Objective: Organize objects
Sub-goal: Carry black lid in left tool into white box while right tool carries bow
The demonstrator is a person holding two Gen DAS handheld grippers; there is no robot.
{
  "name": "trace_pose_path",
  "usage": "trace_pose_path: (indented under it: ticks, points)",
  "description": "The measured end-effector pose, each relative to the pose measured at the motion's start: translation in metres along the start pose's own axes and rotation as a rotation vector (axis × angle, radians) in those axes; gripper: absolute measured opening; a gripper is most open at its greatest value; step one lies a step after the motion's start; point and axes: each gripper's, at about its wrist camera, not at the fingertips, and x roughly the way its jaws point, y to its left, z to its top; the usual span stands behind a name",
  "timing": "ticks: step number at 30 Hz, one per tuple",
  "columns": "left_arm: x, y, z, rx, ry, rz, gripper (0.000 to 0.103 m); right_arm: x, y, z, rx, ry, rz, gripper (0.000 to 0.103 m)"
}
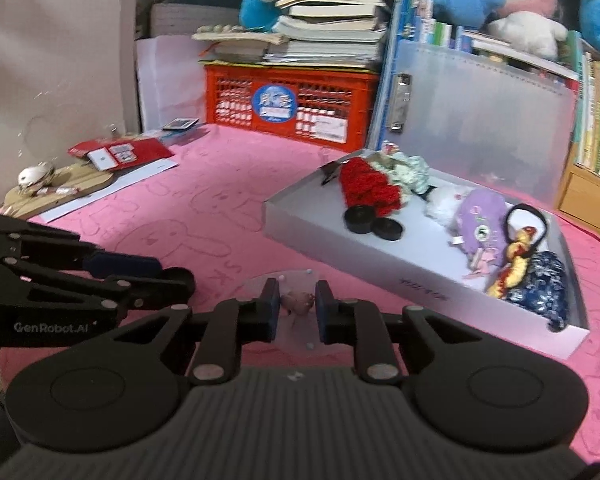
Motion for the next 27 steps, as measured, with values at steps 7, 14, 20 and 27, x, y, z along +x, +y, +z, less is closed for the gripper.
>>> trace_pose_path:
  ticks: [7,14,20,27]
  points:
    - [0.002,-0.009,0.014,-0.021,-0.034,-0.026,0.030,-0.003,-0.019,0.002,0.064,-0.004,-0.069,0.023]
    - [0.008,-0.021,0.026,-0.012,-0.046,-0.042,0.030,-0.008,-0.035,0.003,0.117,-0.016,-0.134,0.023]
    - [0.017,-0.032,0.036,-0.012,-0.053,-0.062,0.030,-0.014,-0.051,0.004,0.180,-0.044,-0.176,0.023]
    - [0.035,-0.046,0.057,-0.013,-0.076,-0.085,0.030,-0.019,-0.068,0.007,0.247,-0.071,-0.188,0.023]
